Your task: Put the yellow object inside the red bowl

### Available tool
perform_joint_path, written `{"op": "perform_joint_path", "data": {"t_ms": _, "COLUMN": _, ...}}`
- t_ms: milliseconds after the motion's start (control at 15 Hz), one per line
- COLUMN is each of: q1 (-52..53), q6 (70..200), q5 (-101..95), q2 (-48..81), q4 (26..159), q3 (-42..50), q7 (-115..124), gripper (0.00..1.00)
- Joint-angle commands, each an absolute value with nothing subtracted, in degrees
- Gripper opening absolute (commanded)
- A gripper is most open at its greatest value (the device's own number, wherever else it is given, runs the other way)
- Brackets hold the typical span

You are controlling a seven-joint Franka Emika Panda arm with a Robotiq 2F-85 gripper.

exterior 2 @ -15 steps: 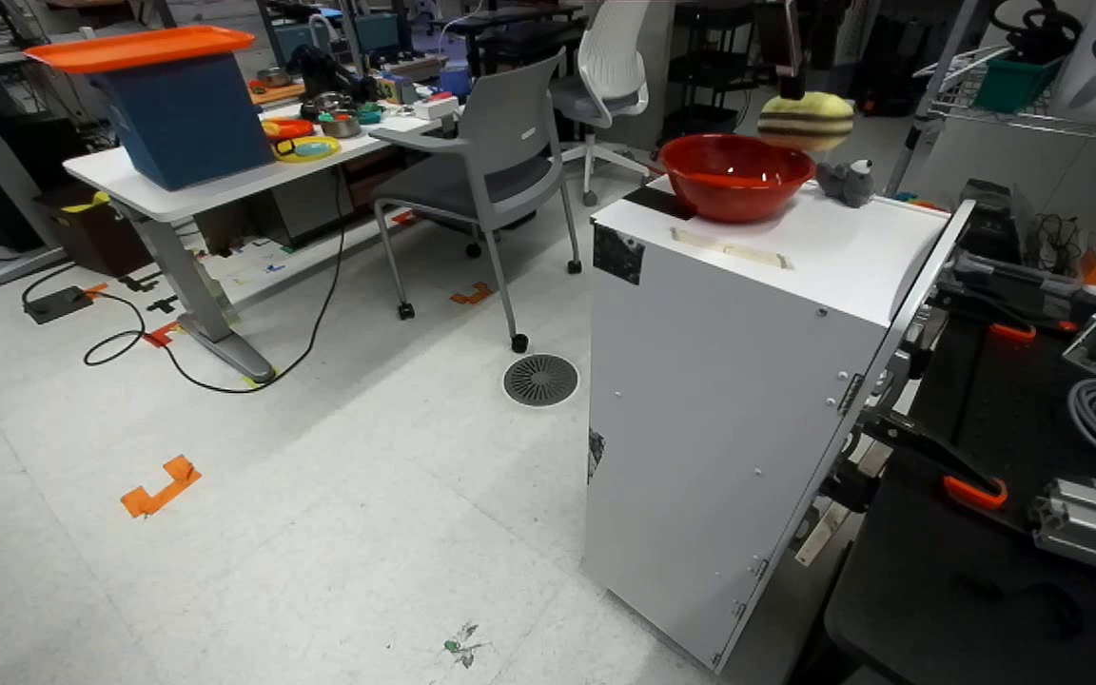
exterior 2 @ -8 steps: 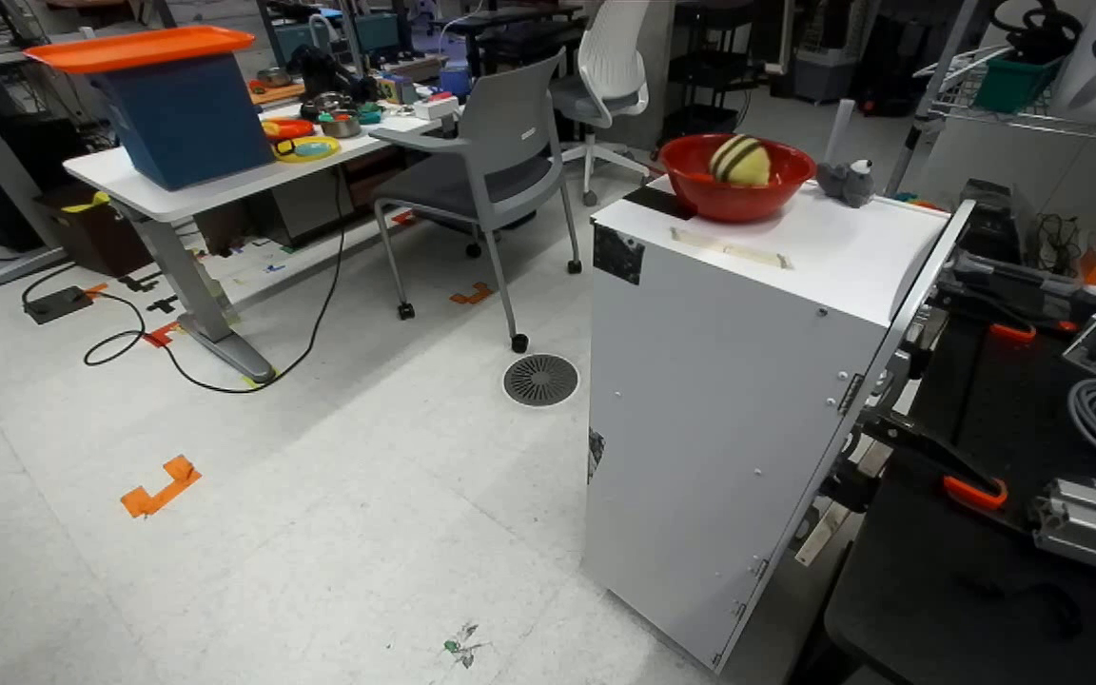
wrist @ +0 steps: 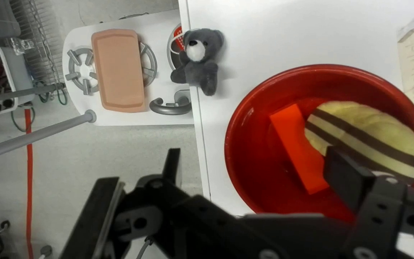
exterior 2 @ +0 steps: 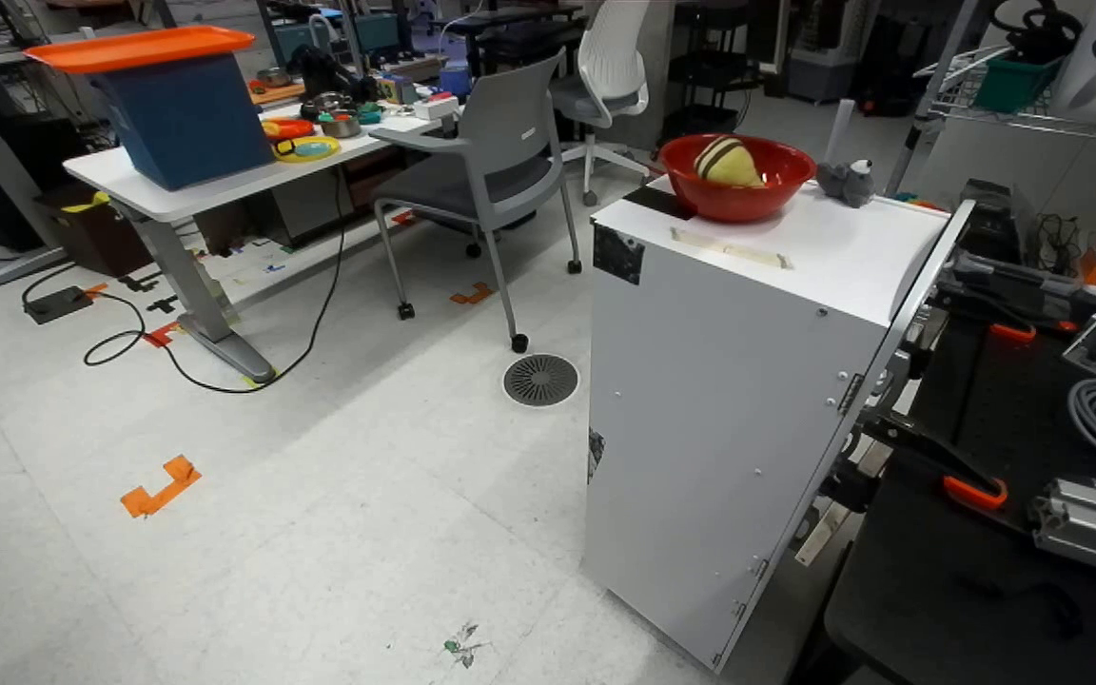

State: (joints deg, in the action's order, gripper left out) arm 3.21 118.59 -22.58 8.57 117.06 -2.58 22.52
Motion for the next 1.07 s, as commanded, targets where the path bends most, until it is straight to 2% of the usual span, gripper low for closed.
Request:
{"op": "perform_joint_path", "data": {"t_ms": 0, "q1": 4.8, "q6": 122.1, "q5": -25.7, "q2": 4.6, "q4": 121.5, "q3": -2.1, "q7": 25.5, "gripper": 1.0}}
{"op": "perform_joint_path", "data": {"t_ms": 467, "q1": 3.1, "q6": 132.2, "q5": -16.7, "q2": -1.5, "q4": 130.4, "q3": -2.1, "q7": 24.5, "gripper": 1.0}}
{"op": "perform_joint_path", "data": {"t_ms": 1000, "q1": 1.3, "q6": 131.0, "q5": -1.9, "q2": -2.9, "q4": 133.5, "q3": -1.2, "q7": 20.8, "gripper": 1.0}}
